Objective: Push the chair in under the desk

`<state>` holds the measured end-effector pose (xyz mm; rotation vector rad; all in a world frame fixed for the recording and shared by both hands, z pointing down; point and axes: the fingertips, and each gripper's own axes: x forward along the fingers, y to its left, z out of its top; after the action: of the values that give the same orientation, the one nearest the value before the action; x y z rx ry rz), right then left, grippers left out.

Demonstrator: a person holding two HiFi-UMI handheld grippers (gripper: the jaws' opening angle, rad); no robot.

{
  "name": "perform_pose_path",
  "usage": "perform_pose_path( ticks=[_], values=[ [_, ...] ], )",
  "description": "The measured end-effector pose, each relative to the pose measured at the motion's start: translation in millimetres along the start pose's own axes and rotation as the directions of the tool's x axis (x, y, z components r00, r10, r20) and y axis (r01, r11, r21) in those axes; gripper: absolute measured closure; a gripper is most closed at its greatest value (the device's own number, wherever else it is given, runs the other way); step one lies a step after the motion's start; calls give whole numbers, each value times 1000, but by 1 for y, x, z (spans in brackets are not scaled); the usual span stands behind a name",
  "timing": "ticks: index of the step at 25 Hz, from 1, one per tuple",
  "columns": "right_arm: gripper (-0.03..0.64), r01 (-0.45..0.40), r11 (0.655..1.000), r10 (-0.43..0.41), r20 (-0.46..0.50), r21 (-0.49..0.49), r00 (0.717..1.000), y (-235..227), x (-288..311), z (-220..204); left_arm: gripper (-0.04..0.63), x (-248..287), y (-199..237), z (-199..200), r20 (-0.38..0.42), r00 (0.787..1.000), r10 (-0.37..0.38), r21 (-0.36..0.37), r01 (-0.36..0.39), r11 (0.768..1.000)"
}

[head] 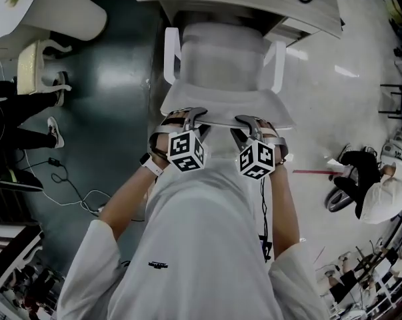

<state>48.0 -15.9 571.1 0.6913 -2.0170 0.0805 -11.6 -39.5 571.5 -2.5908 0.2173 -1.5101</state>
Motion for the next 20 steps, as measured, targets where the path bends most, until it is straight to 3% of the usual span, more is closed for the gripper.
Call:
perform_pose_path(
  ticks=[10, 20],
  values=[
    [474, 23, 999, -23, 7, 27, 1000, -38, 18, 14, 405, 9, 43, -1, -1, 998, 67, -8, -67, 998],
    [462, 28, 997, -28, 5, 76, 1000, -65, 26, 24, 397, 13, 74, 1, 7, 996, 84, -2, -84, 996]
  ],
)
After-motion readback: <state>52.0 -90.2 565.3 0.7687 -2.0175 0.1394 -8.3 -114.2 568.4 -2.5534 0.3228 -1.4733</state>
